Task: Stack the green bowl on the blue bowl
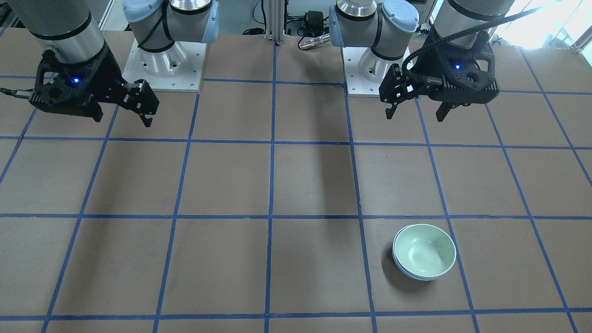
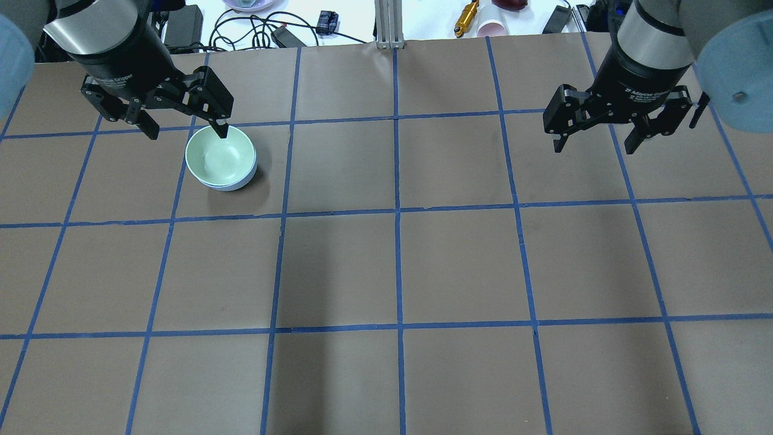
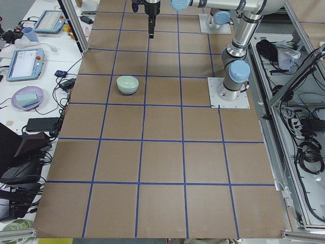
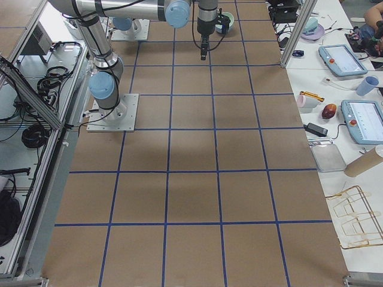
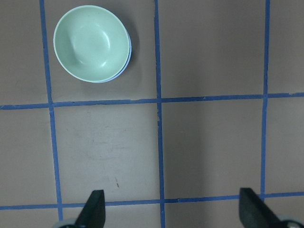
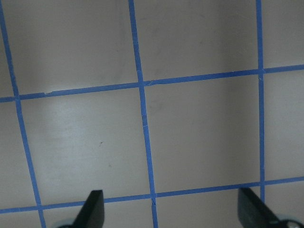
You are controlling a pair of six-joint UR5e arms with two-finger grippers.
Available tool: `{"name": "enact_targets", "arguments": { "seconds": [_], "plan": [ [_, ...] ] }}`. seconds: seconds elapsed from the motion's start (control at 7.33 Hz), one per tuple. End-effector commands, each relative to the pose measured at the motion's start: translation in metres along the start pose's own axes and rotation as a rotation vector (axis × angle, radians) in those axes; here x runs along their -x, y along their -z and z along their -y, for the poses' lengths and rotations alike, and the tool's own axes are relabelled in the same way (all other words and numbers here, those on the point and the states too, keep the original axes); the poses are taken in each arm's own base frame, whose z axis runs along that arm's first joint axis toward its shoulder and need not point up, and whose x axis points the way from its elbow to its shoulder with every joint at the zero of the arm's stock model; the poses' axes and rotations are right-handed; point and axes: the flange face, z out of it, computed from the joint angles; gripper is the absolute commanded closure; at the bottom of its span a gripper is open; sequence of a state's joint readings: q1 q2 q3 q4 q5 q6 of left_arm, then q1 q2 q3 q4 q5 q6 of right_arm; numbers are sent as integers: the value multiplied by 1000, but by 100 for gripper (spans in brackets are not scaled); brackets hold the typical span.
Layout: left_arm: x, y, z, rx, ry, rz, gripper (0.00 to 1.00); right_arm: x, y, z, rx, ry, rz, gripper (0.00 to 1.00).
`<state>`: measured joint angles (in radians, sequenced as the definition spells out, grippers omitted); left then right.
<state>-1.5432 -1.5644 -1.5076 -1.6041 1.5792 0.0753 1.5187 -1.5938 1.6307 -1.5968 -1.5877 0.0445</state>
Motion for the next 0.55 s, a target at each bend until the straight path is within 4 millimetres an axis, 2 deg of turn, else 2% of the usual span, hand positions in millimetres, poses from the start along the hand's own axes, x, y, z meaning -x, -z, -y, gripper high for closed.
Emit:
{"name": "enact_targets", "arguments": {
  "seconds": [0.0,0.41],
  "plan": [
    [1,1,0,-1,-29,13,0,0,0,0,0,0,0,0],
    [1,0,0,-1,-27,7,0,0,0,0,0,0,0,0]
  ]
}}
